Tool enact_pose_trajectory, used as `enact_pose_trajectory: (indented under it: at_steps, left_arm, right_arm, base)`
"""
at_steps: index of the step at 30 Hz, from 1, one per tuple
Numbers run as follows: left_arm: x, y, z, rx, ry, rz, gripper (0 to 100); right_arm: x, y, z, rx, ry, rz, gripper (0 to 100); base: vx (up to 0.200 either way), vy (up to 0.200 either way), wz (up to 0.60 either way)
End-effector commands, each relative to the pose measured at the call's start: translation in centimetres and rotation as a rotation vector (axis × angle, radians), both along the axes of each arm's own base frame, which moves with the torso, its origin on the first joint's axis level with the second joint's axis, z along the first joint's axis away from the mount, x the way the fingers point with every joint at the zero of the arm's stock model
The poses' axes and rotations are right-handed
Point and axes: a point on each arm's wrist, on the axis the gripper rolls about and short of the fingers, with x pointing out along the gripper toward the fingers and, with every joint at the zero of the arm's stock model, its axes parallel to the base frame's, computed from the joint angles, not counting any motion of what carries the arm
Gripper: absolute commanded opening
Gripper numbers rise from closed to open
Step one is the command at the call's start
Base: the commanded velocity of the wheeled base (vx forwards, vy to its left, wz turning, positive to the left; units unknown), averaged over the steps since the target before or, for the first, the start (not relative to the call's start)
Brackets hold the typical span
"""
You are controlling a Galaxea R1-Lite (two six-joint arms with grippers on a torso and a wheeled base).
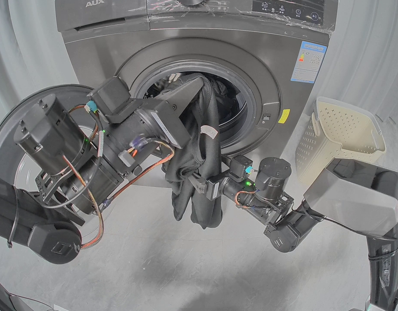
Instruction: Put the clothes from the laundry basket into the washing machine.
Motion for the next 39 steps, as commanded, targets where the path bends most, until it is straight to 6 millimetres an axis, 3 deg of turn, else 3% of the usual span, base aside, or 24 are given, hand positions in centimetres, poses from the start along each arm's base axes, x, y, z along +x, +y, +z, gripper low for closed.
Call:
enact_pose_trajectory:
  at_steps: [1,2,3,11,17,25,29,30,33,36,39]
  left_arm:
    - [-0.7,0.4,0.2,-0.004,-0.002,-0.006,0]
    - [-0.6,0.5,0.2,-0.003,-0.001,0.000,0]
    - [-0.5,0.5,0.0,-0.001,0.003,0.003,0]
    - [1.6,3.5,-2.1,0.053,0.067,0.131,0]
    - [3.0,5.7,-6.4,0.182,0.157,0.229,0]
    - [4.6,5.1,-11.4,0.282,0.240,0.238,0]
    - [5.2,4.6,-12.7,0.274,0.229,0.231,0]
    - [5.2,4.5,-12.9,0.274,0.231,0.227,100]
    - [5.0,4.6,-13.6,0.291,0.258,0.225,100]
    - [2.5,5.1,-16.1,0.380,0.360,0.194,100]
    - [1.2,5.3,-17.1,0.422,0.404,0.152,100]
  right_arm:
    - [2.2,0.6,-2.0,0.001,-0.007,-0.026,100]
    - [2.2,0.7,-1.9,0.006,-0.013,-0.024,100]
    - [2.1,0.7,-1.8,0.008,-0.015,-0.024,0]
    - [1.2,-1.9,1.7,0.029,-0.043,-0.061,0]
    - [-0.4,-4.0,5.9,0.061,-0.092,-0.080,0]
    - [-2.2,-4.1,8.4,0.093,-0.131,-0.058,0]
    - [-2.9,-3.6,8.8,0.104,-0.137,-0.039,0]
    - [-2.9,-3.7,8.7,0.101,-0.133,-0.042,0]
    - [-2.6,-4.0,8.8,0.101,-0.135,-0.054,0]
    - [-1.9,-4.4,9.6,0.125,-0.157,-0.093,0]
    - [-1.6,-4.4,10.2,0.142,-0.174,-0.104,0]
  base:
    - [0.000,0.000,0.00]
    - [0.000,0.000,0.00]
    - [0.000,0.000,0.00]
    - [0.000,0.000,0.00]
    - [0.000,0.000,0.00]
    - [0.000,0.000,0.00]
    - [0.000,0.000,0.00]
    - [0.000,0.000,0.00]
    - [0.000,0.000,0.00]
    - [0.000,0.000,0.00]
    - [0.000,0.000,0.00]
